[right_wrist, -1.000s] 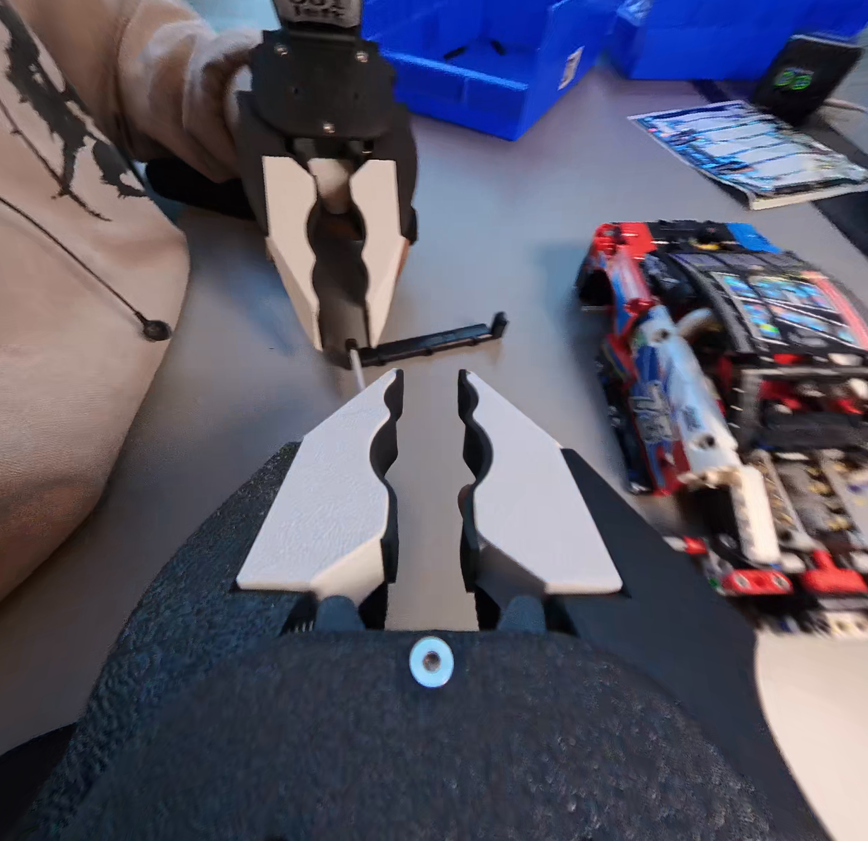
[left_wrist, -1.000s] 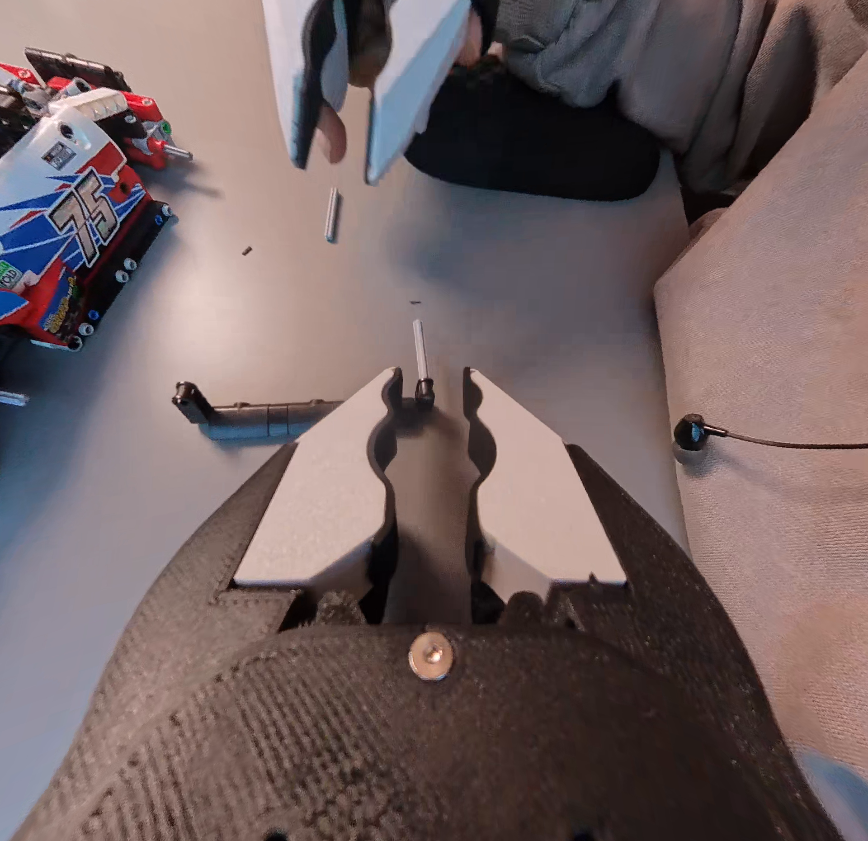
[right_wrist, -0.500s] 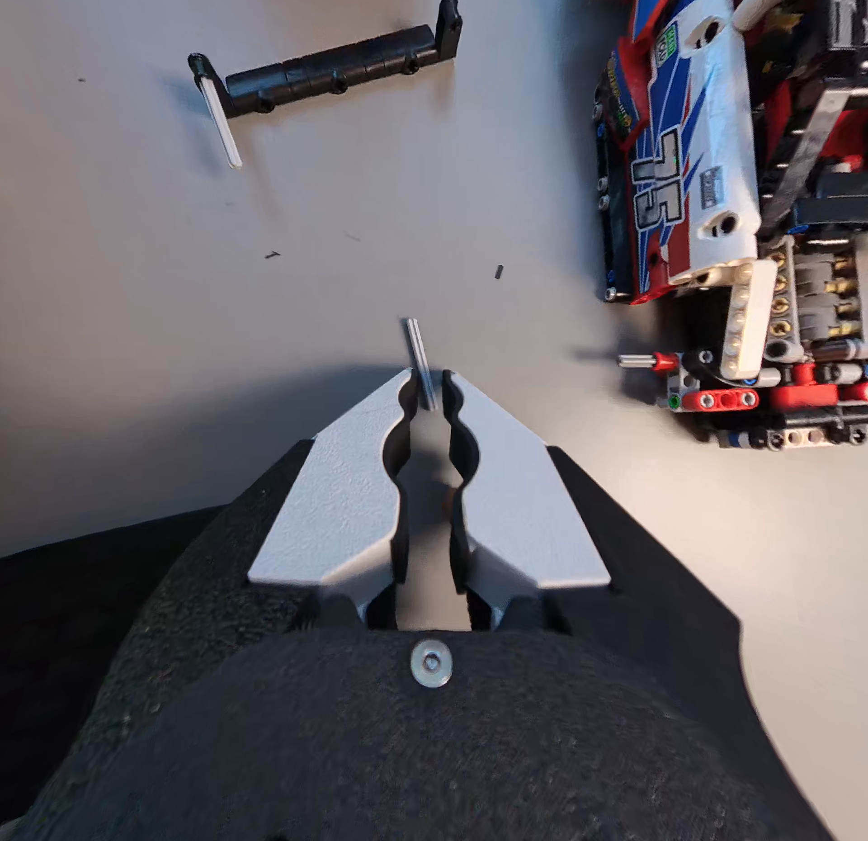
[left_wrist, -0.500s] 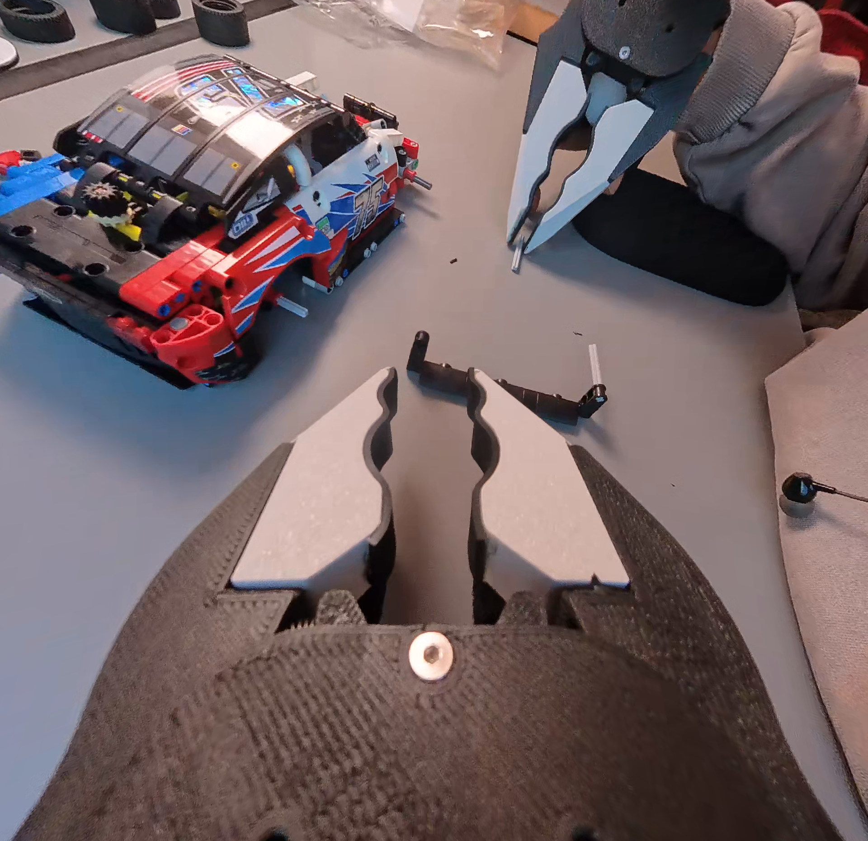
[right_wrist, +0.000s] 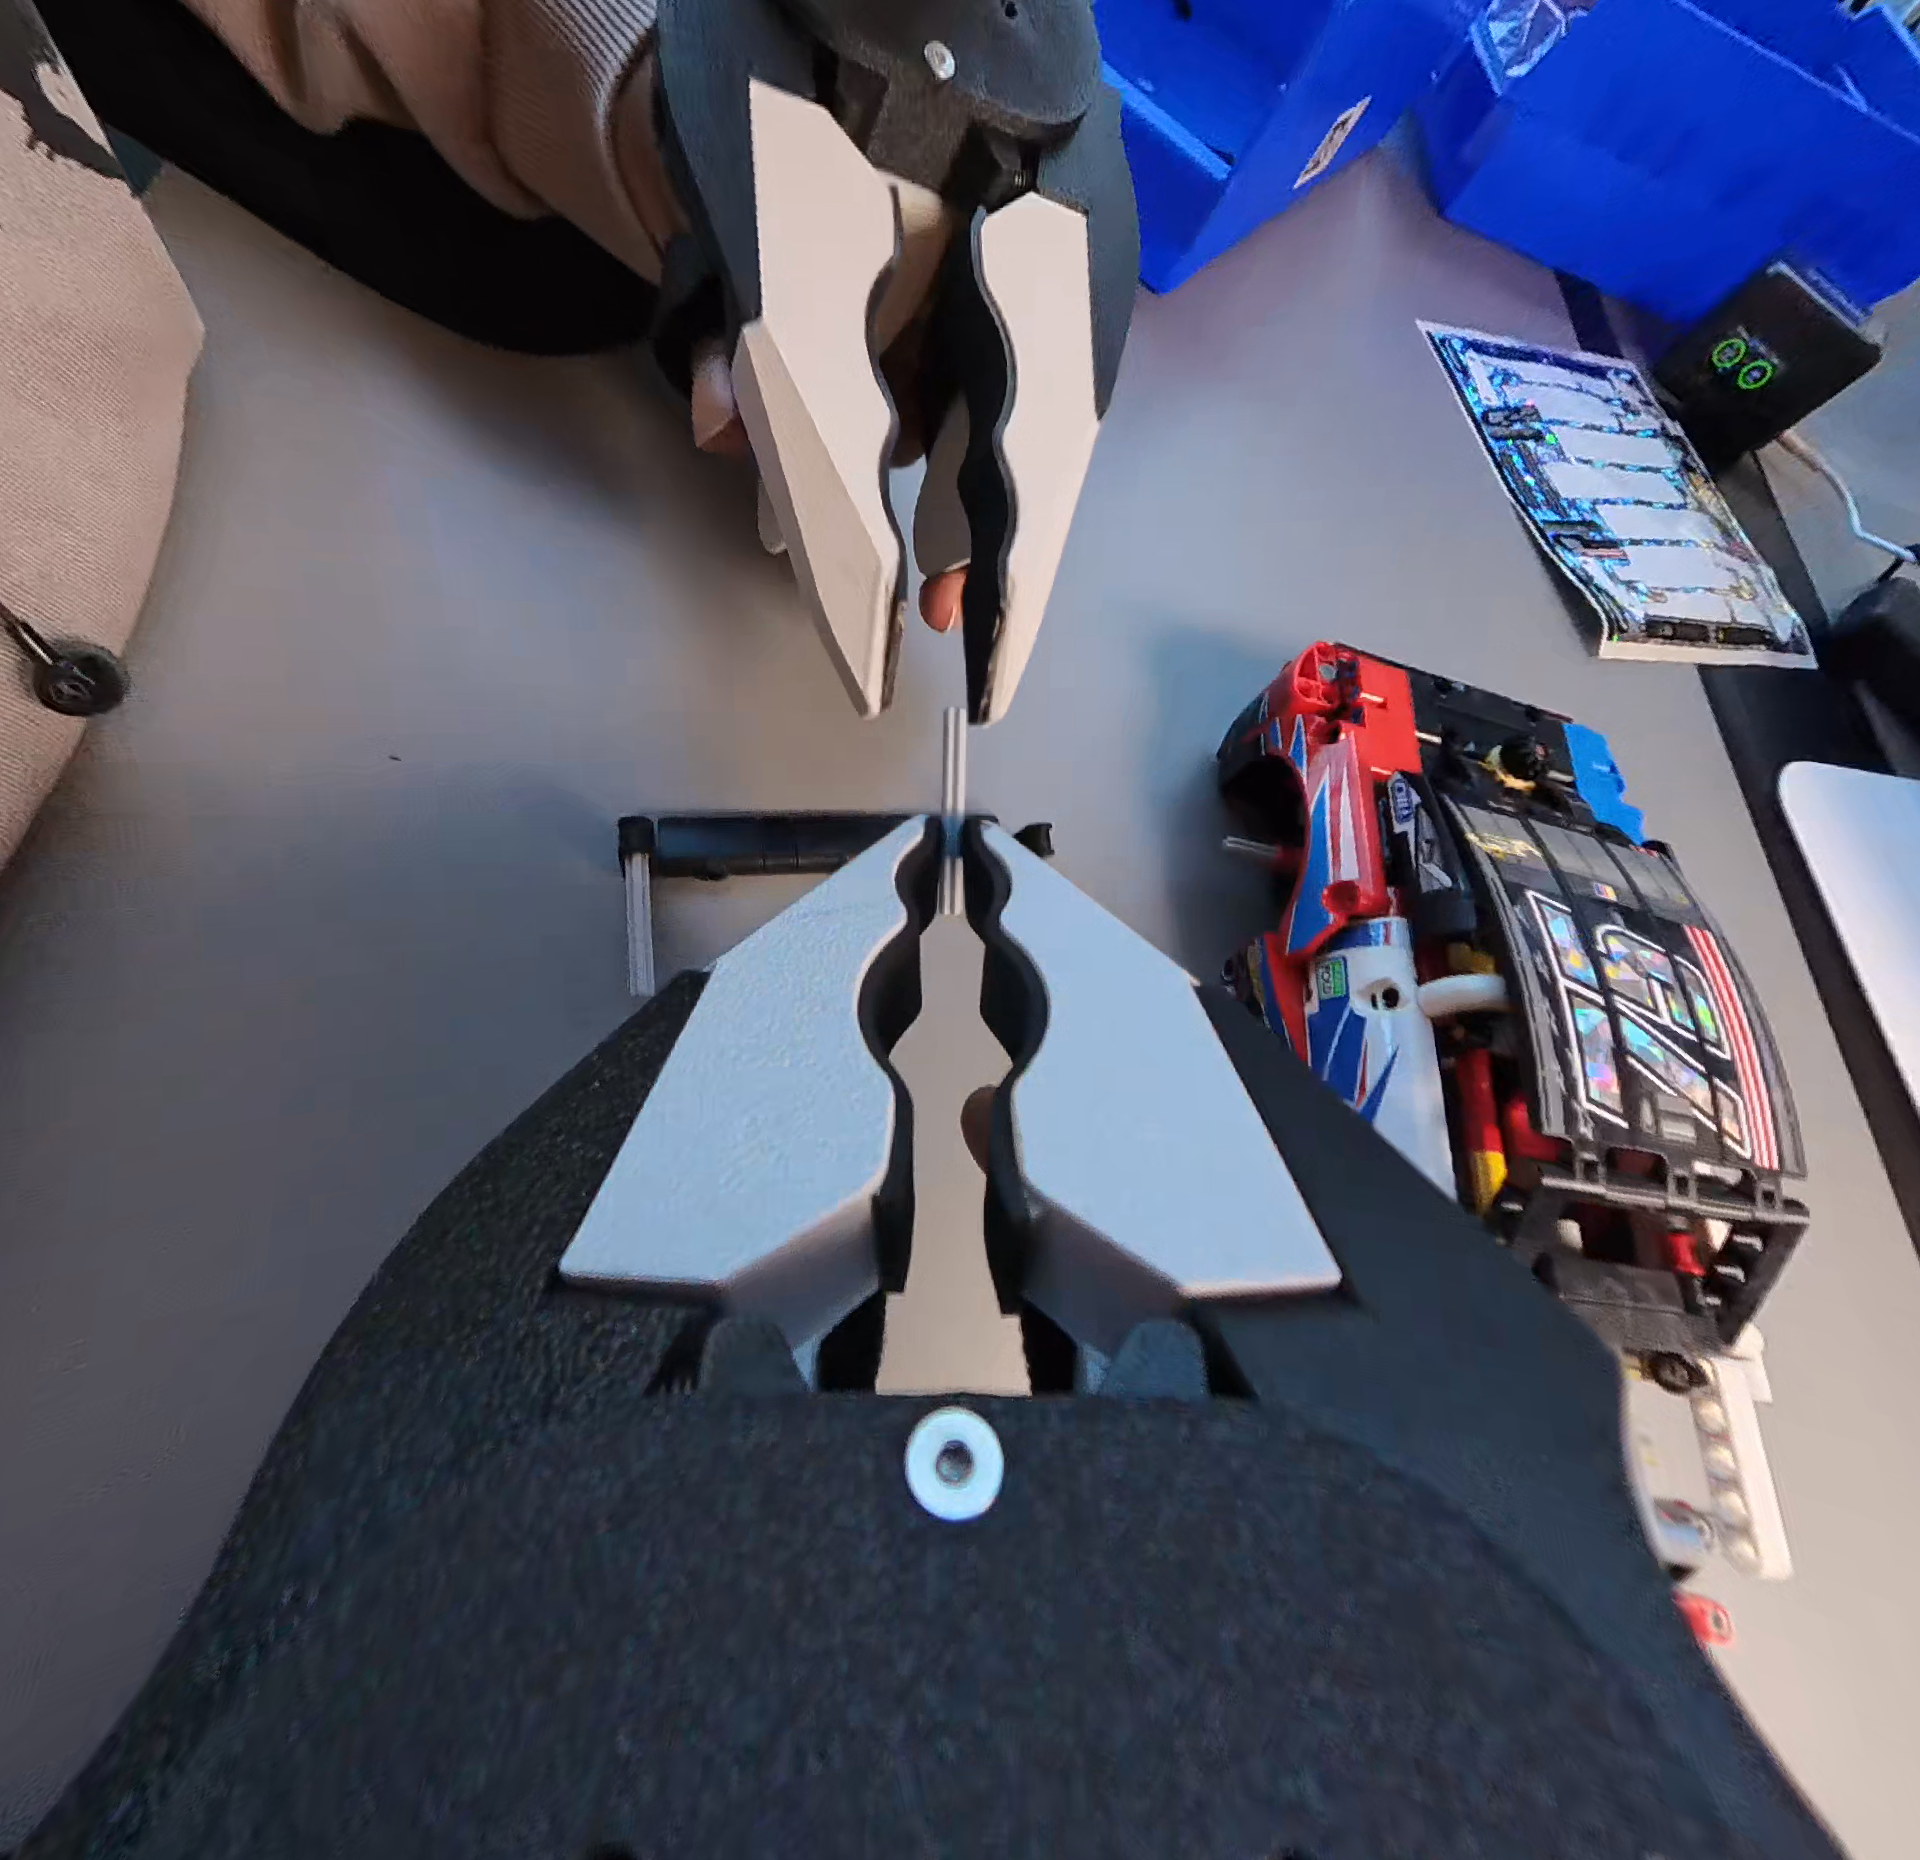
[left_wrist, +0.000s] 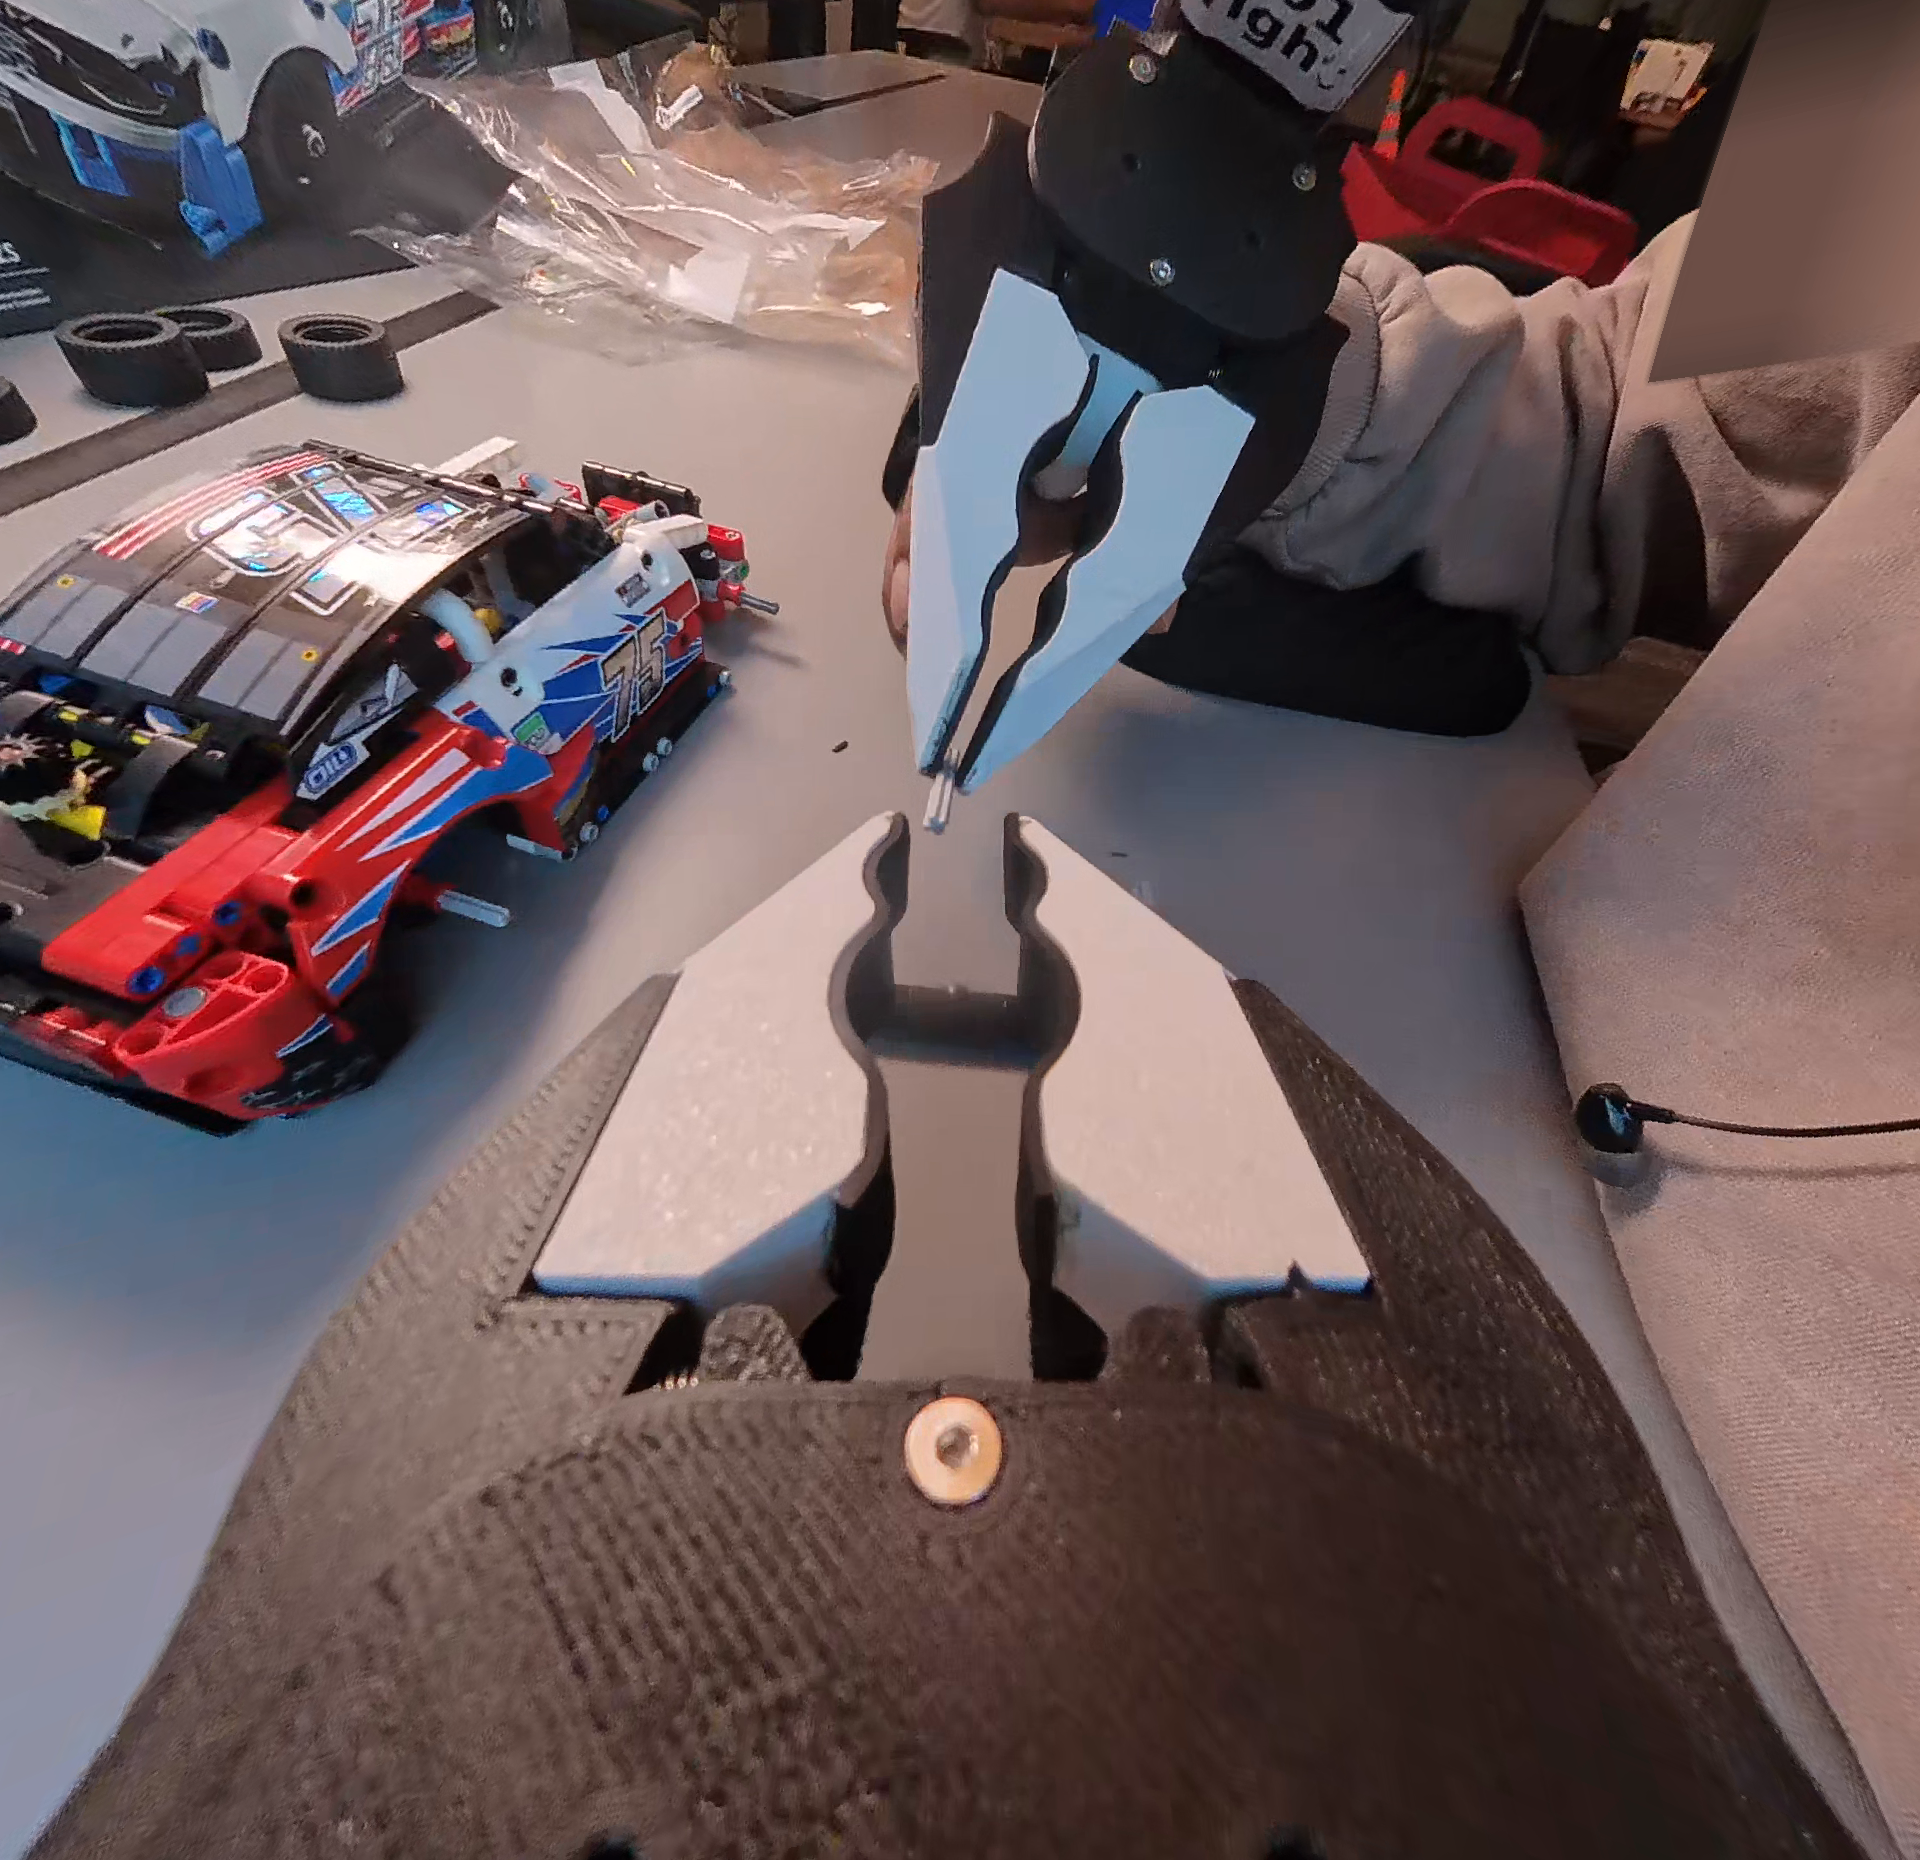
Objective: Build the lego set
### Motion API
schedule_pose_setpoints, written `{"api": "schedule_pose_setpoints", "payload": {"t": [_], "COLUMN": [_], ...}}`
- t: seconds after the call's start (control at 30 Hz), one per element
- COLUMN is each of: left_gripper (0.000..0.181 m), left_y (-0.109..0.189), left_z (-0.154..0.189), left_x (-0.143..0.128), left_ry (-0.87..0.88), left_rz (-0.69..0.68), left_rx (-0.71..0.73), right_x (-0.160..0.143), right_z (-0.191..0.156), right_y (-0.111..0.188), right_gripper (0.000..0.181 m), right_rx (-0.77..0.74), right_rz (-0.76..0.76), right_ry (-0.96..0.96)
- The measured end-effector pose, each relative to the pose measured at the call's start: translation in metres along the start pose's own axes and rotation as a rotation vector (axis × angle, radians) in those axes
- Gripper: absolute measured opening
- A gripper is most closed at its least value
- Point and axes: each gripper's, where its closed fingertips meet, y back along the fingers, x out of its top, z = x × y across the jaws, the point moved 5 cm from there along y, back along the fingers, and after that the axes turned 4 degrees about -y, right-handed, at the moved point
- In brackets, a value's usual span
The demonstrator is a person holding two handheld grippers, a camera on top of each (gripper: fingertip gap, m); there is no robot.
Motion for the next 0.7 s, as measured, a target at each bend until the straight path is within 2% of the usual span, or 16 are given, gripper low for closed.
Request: {"api": "schedule_pose_setpoints", "payload": {"t": [0.2, 0.33, 0.57, 0.7], "left_gripper": [0.003, 0.002, 0.003, 0.002], "left_y": [-0.001, 0.000, 0.011, 0.013], "left_z": [0.005, 0.008, 0.017, 0.023], "left_x": [-0.004, -0.004, 0.015, 0.023], "left_ry": [-0.065, -0.074, -0.162, -0.171], "left_rz": [-0.037, -0.038, 0.093, 0.149], "left_rx": [0.018, 0.008, 0.030, 0.027], "right_x": [0.000, 0.000, 0.019, 0.024], "right_z": [-0.009, -0.012, -0.009, -0.011], "right_y": [-0.006, -0.005, 0.011, 0.017], "right_gripper": [0.002, 0.002, 0.007, 0.011], "right_rx": [0.021, 0.023, 0.041, 0.068], "right_rz": [0.036, 0.068, 0.356, 0.426], "right_ry": [0.006, 0.003, -0.099, -0.125]}}
